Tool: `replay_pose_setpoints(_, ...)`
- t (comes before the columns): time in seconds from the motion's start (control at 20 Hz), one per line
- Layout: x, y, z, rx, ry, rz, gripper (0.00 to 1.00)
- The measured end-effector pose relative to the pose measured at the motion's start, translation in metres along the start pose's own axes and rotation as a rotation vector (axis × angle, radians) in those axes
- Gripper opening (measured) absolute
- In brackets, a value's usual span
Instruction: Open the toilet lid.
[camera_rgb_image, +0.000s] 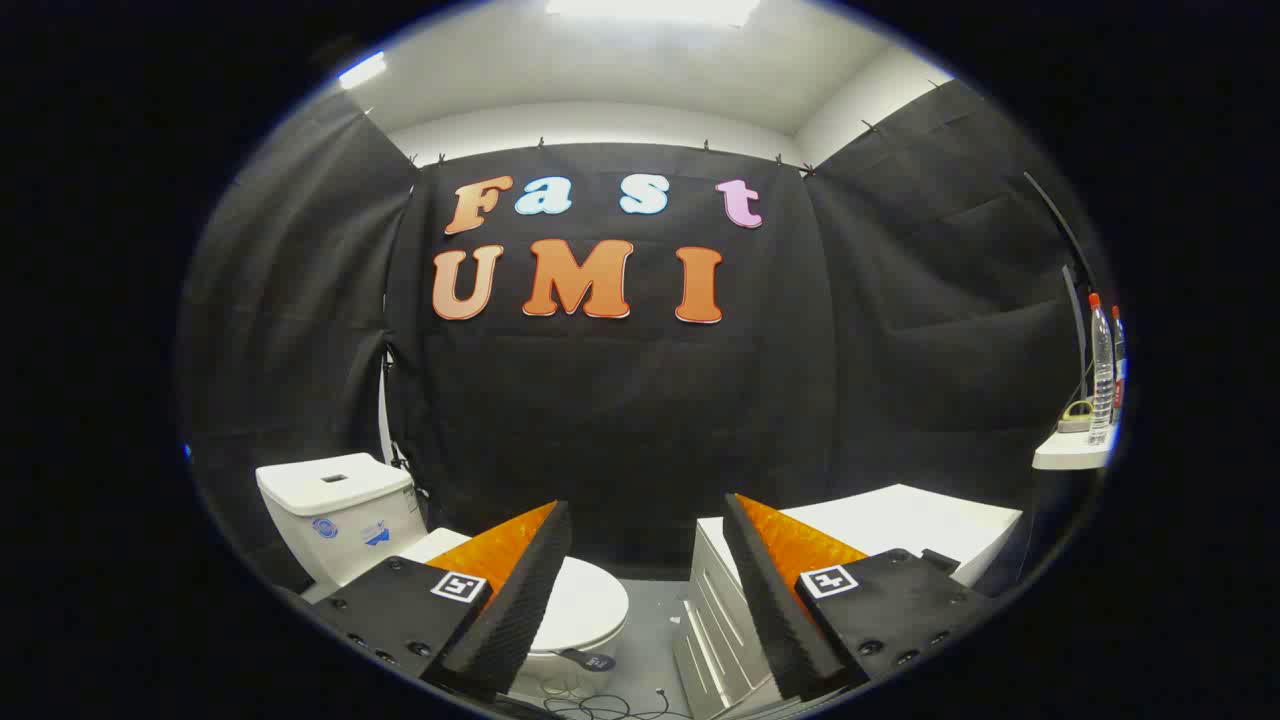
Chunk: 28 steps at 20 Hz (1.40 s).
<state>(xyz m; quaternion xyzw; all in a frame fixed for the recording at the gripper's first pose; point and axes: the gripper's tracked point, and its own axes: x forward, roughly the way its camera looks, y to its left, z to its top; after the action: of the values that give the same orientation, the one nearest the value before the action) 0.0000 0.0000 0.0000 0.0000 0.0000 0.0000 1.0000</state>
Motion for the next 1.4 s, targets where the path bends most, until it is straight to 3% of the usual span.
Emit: replay_pose_setpoints(1.4, -0.004, 0.014, -0.001, -0.022, 0.005, 0.046, 0.98)
